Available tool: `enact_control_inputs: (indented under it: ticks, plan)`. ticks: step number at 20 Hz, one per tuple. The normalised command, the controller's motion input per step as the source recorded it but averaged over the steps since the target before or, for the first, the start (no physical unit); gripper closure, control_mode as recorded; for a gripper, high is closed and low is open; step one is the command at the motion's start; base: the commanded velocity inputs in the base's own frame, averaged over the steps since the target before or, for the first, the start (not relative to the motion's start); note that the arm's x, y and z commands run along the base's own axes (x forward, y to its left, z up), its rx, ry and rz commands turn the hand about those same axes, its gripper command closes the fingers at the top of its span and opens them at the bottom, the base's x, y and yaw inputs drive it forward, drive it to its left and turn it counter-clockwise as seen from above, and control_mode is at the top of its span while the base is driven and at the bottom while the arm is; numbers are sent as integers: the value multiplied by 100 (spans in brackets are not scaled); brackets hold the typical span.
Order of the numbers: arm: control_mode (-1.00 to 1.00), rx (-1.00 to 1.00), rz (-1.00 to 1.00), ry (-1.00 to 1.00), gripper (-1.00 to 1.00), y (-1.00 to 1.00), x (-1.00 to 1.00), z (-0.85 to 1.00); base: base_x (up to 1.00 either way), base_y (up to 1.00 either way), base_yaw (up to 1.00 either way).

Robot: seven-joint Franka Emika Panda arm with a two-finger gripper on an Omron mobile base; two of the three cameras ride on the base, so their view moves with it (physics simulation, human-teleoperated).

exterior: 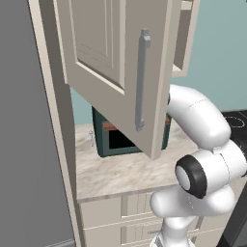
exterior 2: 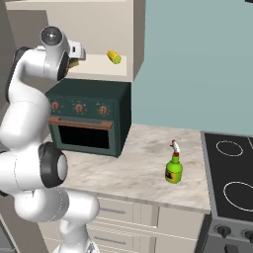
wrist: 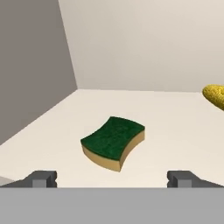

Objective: Pick the sponge and spray from the cabinet and place them on the counter.

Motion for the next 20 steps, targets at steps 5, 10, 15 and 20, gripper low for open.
enact_control_inputs:
  ticks: [5, 10, 15, 20]
  plan:
    - [-100, -3, 0, 3, -100, 1, 11, 0, 0, 0, 0]
    - [-100, -2, 0, 2, -100, 11, 15, -5, 0, 0, 0]
    - [-100, -2, 0, 1, -100, 15, 8, -15, 0, 0, 0]
    - [-100, -3, 0, 0, -100, 5, 5, -7, 0, 0, 0]
